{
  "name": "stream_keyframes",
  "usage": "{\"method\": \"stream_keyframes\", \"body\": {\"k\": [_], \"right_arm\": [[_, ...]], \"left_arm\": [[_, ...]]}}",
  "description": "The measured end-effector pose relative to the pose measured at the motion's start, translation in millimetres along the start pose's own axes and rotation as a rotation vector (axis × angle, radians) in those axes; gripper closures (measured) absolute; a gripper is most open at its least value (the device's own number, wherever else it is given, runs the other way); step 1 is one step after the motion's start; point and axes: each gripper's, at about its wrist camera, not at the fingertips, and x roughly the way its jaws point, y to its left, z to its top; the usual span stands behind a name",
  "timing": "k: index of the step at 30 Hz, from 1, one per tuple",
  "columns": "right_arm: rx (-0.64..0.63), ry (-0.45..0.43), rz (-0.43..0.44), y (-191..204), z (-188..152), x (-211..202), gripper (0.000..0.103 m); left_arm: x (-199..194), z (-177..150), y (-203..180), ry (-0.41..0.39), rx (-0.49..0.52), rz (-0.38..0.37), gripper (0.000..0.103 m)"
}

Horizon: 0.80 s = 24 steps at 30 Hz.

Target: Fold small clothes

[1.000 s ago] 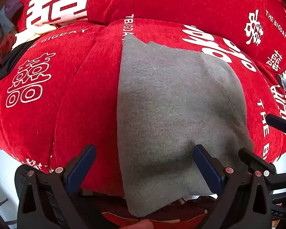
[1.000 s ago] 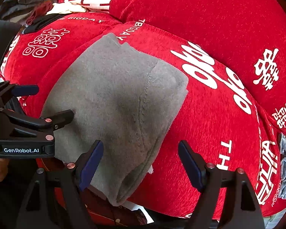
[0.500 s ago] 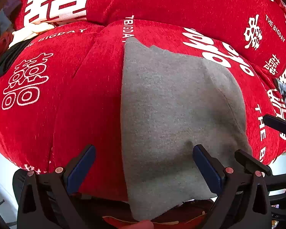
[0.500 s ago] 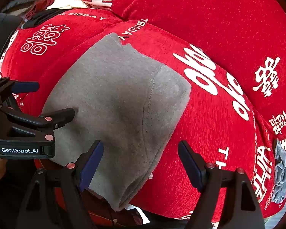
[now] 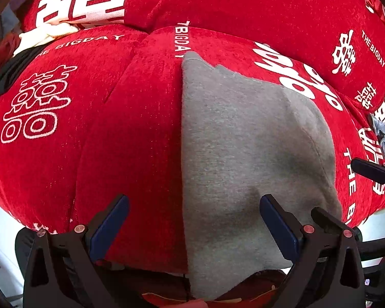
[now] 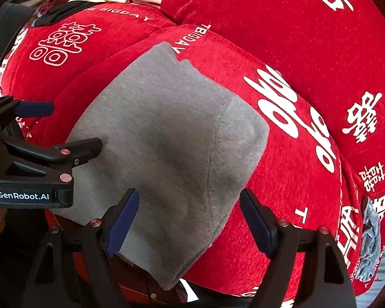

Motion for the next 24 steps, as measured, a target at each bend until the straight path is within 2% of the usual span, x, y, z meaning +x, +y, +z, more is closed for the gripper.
{"method": "stream_keyframes", "body": {"k": [15, 24], "right_arm": [[-0.047, 0.005, -0.002, 19.9, 8.2, -0.4, 0.02], [-0.044, -0.001, 0.012, 19.7, 4.0, 1.1, 0.02]], "left_arm": [[-1.8, -2.1, 18.7, -0.003, -0.034, -0.011, 0.001], [-4.1, -5.5, 14.9, -0.002, -0.023, 0.008, 0.001]]}}
